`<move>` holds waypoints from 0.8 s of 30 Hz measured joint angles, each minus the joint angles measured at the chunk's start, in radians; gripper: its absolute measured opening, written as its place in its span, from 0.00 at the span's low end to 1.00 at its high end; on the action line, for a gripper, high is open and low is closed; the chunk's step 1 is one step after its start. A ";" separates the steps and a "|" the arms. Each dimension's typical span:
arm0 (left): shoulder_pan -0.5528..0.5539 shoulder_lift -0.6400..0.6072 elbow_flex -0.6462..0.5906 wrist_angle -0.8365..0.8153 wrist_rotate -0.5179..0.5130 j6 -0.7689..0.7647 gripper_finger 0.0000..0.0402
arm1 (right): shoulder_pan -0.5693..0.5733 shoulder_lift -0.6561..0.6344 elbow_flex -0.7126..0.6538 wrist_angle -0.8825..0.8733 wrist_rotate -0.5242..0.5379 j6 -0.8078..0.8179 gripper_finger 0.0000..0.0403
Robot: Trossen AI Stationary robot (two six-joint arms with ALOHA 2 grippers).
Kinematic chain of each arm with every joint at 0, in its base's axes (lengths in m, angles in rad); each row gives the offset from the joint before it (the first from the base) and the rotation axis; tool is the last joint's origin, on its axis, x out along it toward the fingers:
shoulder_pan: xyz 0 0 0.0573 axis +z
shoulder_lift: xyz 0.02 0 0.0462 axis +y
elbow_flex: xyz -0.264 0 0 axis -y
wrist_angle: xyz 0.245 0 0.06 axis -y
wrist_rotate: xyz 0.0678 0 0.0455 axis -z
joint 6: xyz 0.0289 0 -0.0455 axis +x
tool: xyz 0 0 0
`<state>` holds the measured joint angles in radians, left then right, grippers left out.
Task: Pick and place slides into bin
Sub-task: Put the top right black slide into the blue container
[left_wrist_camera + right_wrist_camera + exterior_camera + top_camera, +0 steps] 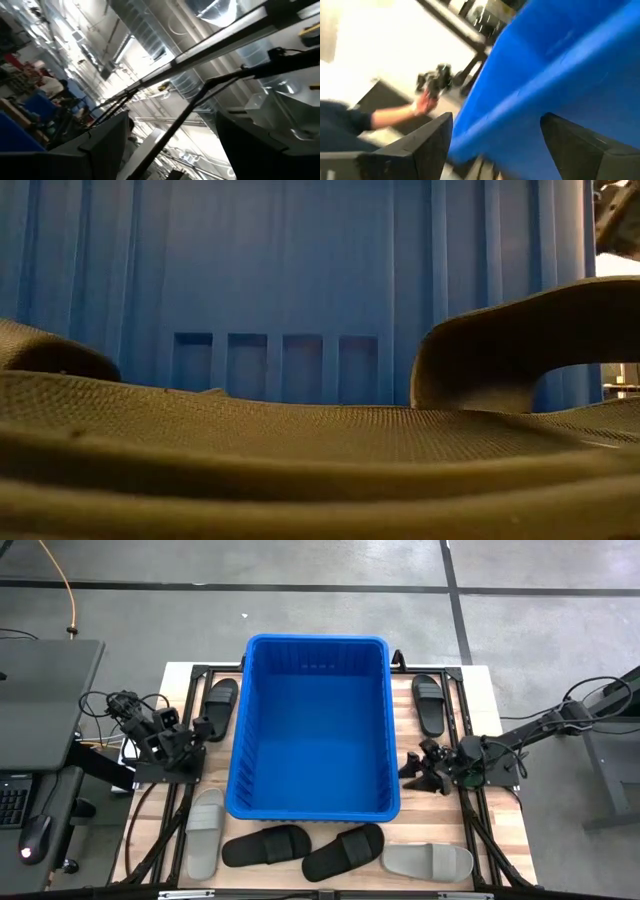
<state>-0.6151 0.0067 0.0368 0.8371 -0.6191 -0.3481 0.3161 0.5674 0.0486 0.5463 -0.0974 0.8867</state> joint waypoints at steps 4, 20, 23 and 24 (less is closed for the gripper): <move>0.000 0.000 0.000 -0.002 -0.023 0.001 0.72 | 0.024 0.003 0.000 -0.152 -0.131 0.207 0.72; 0.000 0.000 0.000 -0.030 -0.017 -0.075 0.72 | 0.265 -0.001 0.001 0.409 0.037 0.729 0.72; 0.000 0.000 0.000 -0.025 -0.017 -0.086 0.72 | 0.314 -0.001 0.008 0.594 0.198 0.704 0.72; 0.000 0.000 0.000 -0.024 -0.017 -0.089 0.72 | 0.326 -0.001 0.021 0.629 0.241 0.671 0.72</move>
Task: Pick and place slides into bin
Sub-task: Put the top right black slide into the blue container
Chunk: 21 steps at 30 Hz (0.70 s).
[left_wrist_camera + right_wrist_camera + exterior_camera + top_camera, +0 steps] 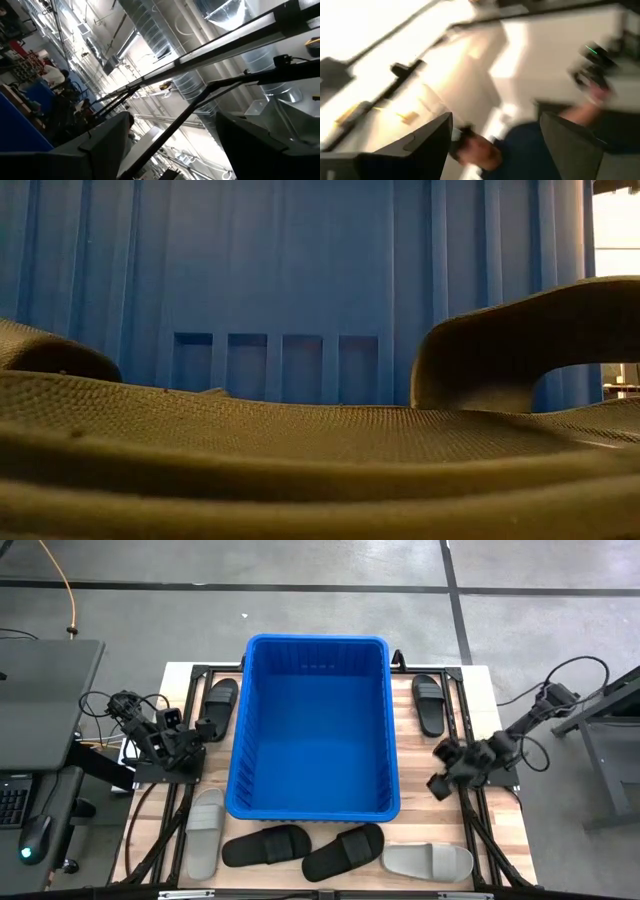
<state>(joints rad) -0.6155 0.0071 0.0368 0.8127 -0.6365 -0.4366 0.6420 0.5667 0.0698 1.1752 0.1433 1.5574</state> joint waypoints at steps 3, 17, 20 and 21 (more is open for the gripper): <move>0.000 0.000 0.000 0.000 -0.001 -0.016 0.72 | 0.016 0.000 0.068 0.045 0.067 -0.139 0.72; 0.000 0.000 0.000 0.000 -0.038 -0.018 0.72 | -0.003 0.046 0.743 -0.788 0.168 -0.654 0.72; 0.000 0.000 0.000 0.001 -0.045 -0.018 0.72 | -0.003 0.094 0.884 -1.029 0.215 -0.663 0.72; 0.000 0.000 0.000 0.001 -0.045 -0.019 0.72 | -0.002 0.105 0.925 -1.099 0.246 -0.670 0.72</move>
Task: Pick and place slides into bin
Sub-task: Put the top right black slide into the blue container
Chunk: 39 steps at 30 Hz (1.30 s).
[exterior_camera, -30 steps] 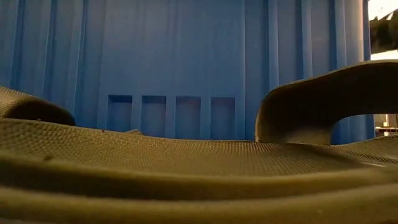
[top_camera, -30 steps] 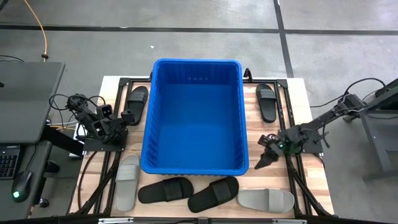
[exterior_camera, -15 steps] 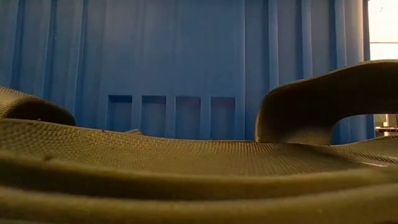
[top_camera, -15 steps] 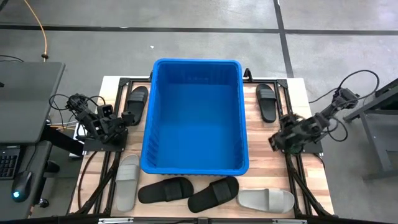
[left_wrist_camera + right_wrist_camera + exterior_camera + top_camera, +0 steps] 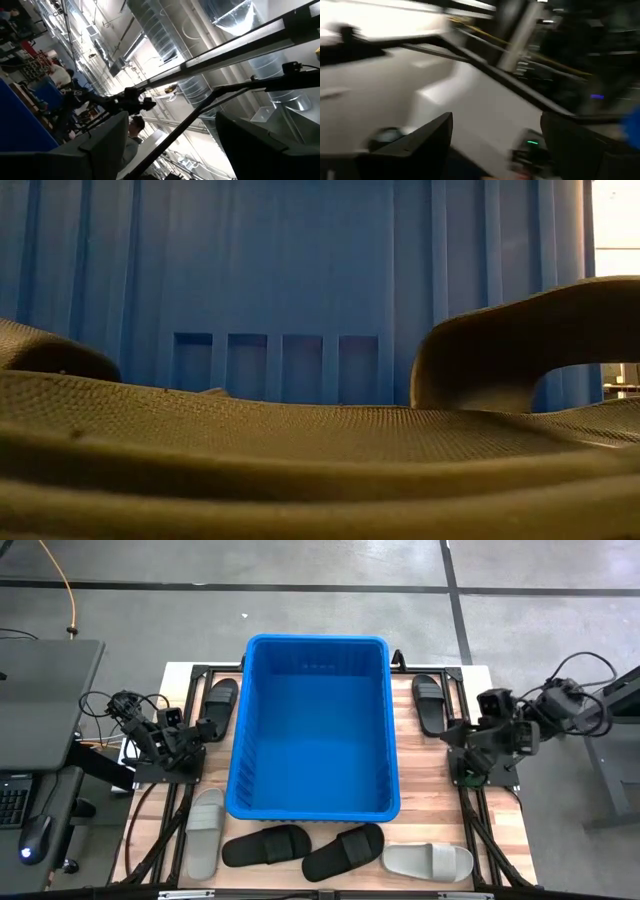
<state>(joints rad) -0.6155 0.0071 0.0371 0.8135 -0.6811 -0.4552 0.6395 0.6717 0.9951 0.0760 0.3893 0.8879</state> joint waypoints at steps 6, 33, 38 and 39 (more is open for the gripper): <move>0.000 0.000 0.000 0.007 0.000 -0.001 0.72 | 0.000 0.068 0.211 -0.168 0.225 -0.131 0.72; 0.000 0.000 0.052 0.118 -0.139 -0.059 0.72 | -0.021 0.154 0.338 -0.465 0.783 0.004 0.72; 0.000 0.000 0.052 0.104 -0.235 -0.050 0.72 | -0.025 0.131 0.338 -0.522 0.906 0.069 0.72; 0.000 0.000 0.052 0.106 -0.250 -0.061 0.72 | -0.025 0.129 0.338 -0.535 0.945 0.107 0.72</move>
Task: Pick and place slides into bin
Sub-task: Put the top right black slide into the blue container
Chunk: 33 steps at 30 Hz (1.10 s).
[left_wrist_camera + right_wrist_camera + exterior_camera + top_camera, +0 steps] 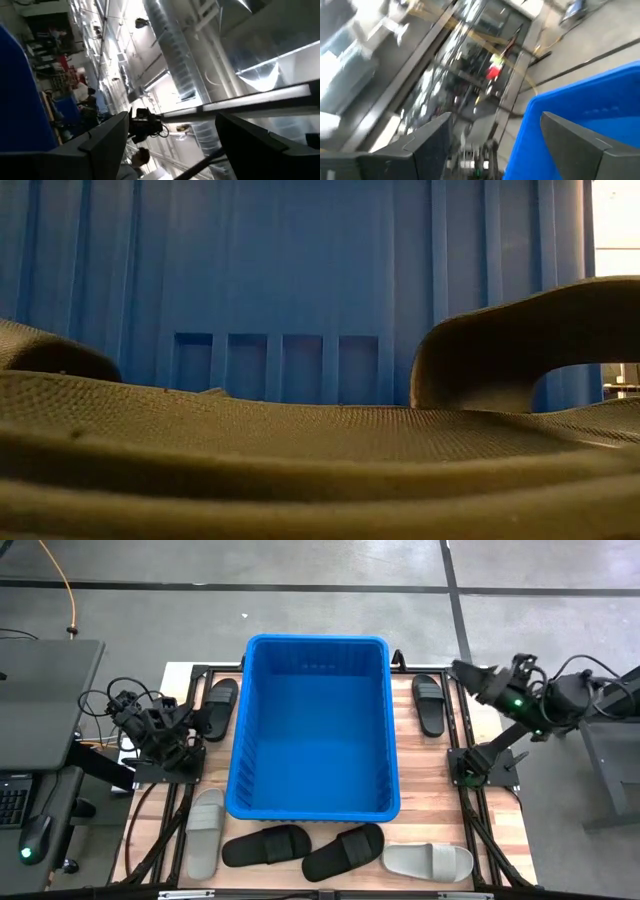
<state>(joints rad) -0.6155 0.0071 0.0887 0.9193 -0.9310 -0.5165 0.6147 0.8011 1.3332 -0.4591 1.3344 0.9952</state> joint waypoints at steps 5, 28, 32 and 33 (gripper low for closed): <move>0.000 0.000 0.000 0.000 -0.091 -0.092 0.72 | 0.000 0.003 0.001 -0.158 0.118 0.097 0.72; 0.000 0.000 0.000 0.034 -0.102 -0.106 0.72 | -0.280 0.023 -0.441 -0.841 -0.219 1.414 0.72; 0.000 0.000 0.000 0.065 -0.113 -0.096 0.72 | -0.322 0.035 -0.590 -0.701 -0.242 1.419 0.72; 0.000 0.000 0.000 0.067 -0.112 -0.095 0.72 | -0.330 0.042 -0.626 -0.662 -0.264 1.434 0.72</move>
<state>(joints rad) -0.6155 0.0067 0.0887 0.9867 -1.0433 -0.6111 0.2846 0.8432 0.7071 -1.1216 1.0708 2.4291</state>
